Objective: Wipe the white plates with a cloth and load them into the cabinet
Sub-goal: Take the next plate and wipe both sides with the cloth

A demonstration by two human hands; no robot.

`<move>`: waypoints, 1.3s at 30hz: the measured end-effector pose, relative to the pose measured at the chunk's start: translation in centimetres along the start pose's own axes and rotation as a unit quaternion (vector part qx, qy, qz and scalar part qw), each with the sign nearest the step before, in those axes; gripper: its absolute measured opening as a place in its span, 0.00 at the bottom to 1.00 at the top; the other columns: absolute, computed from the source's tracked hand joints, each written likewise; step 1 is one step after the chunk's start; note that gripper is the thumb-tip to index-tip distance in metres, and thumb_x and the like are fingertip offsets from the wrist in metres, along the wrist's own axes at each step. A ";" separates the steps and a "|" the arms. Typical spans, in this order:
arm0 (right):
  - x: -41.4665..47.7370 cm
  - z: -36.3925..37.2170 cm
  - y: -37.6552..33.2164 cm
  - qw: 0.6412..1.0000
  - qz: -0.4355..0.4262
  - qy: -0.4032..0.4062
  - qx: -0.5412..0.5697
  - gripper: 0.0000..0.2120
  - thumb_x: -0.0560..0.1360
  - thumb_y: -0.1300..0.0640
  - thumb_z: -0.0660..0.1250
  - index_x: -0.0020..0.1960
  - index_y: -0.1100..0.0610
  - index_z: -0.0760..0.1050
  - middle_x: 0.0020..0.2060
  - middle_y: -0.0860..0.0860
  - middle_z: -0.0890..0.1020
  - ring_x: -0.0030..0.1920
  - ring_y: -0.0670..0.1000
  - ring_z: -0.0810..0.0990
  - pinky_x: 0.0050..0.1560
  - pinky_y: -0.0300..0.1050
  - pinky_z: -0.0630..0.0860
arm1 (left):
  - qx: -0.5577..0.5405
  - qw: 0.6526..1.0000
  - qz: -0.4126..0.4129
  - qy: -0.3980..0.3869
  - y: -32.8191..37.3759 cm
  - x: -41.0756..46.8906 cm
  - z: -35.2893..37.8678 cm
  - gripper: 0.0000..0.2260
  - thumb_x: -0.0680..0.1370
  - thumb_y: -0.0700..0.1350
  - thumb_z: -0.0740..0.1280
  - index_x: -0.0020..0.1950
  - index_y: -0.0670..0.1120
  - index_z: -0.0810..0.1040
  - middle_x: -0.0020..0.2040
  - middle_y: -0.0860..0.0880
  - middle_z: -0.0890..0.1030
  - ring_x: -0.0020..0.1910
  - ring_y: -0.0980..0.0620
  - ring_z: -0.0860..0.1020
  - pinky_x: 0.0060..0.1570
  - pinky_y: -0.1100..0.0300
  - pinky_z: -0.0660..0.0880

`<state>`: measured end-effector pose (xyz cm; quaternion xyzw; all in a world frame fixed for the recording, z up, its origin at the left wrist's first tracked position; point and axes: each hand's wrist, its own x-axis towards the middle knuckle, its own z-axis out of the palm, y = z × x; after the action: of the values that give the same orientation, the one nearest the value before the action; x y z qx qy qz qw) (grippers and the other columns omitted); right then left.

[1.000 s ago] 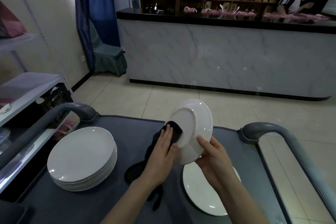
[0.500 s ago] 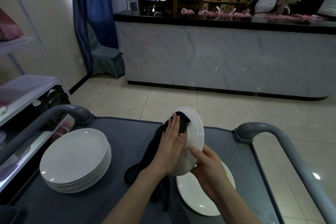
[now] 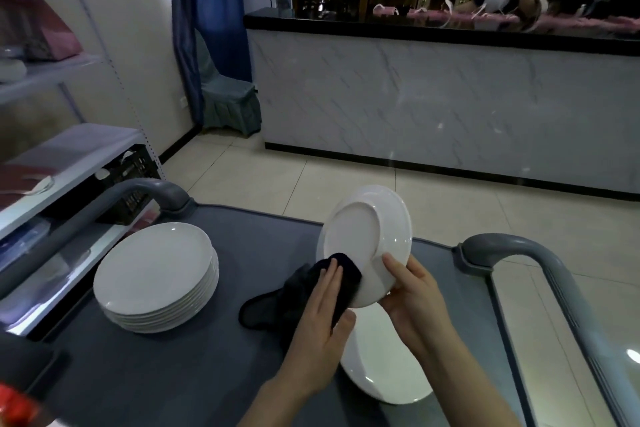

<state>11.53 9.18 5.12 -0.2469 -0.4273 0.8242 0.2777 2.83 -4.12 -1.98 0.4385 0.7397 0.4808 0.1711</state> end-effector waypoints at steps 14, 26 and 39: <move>1.9 2.4 0.4 0.922 -0.131 -0.142 -0.337 0.12 0.78 0.62 0.67 0.49 0.46 0.82 0.43 0.53 0.85 0.43 0.46 0.81 0.45 0.42 0.76 | -0.240 0.911 -0.228 0.246 -1.6 2.1 -8.6 0.08 0.83 0.46 0.61 0.58 0.47 0.78 0.53 0.44 0.83 0.50 0.48 0.83 0.45 0.58 0.79; 2.5 9.5 6.0 0.616 -0.237 -0.367 -0.656 0.21 0.82 0.61 0.61 0.73 0.46 0.69 0.73 0.41 0.68 0.75 0.44 0.63 0.77 0.46 0.50 | -0.352 0.824 -0.271 0.351 -2.0 -0.4 -18.0 0.06 0.76 0.37 0.68 0.47 0.47 0.83 0.38 0.49 0.86 0.34 0.52 0.84 0.30 0.60 0.79; 8.2 17.2 12.3 0.935 0.050 -0.036 -0.350 0.13 0.75 0.63 0.70 0.60 0.59 0.80 0.46 0.59 0.84 0.42 0.56 0.84 0.37 0.42 0.81 | -0.353 0.804 -0.282 0.387 -9.3 -2.2 -27.1 0.13 0.77 0.36 0.66 0.54 0.52 0.82 0.47 0.50 0.85 0.48 0.48 0.83 0.31 0.60 0.79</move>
<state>-8.50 -1.02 2.20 -0.3191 -0.6857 0.6437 0.1167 -18.71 -22.54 2.61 -0.1028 0.6146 0.7693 0.1412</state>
